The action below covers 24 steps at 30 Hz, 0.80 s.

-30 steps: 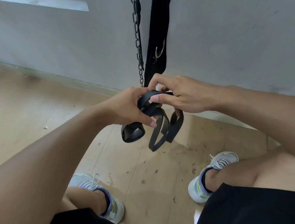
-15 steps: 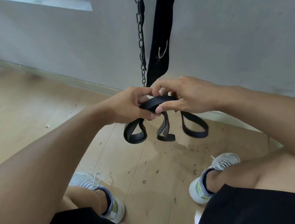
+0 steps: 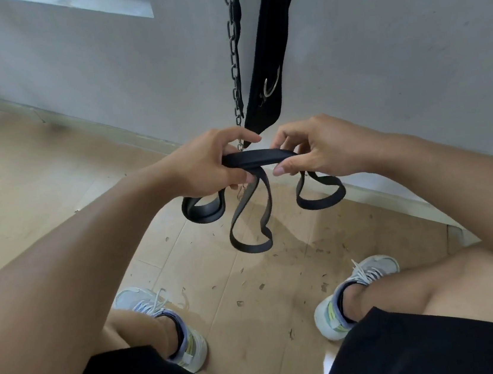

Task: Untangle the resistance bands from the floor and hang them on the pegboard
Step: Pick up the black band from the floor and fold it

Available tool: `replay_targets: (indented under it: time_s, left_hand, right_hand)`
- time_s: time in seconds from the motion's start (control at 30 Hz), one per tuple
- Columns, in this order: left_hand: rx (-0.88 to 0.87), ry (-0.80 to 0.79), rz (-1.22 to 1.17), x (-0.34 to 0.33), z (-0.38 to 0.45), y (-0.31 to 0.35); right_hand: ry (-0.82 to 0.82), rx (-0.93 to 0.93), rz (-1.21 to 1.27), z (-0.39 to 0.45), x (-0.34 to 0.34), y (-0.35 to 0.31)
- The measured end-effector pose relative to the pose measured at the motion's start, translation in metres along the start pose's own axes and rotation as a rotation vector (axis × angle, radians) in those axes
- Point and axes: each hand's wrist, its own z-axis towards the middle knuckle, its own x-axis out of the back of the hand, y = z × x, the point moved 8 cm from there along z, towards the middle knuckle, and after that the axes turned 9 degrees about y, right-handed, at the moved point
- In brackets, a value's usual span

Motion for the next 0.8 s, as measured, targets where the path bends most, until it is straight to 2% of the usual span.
replay_targets:
  time_s: [0.37,0.5,0.8]
  left_hand:
    - [-0.018,0.052,0.078,0.010,0.001,-0.004]
    - [-0.021,0.054,0.062,0.012,0.000,-0.004]
    - [-0.101,0.143,-0.191,0.012,-0.003,0.016]
  right_hand:
    - [0.013,-0.028,0.019,-0.002,0.012,0.021]
    - [-0.054,-0.063,0.017,-0.002,0.011,0.033]
    - [-0.198,-0.061,-0.040,-0.002,-0.034,0.033]
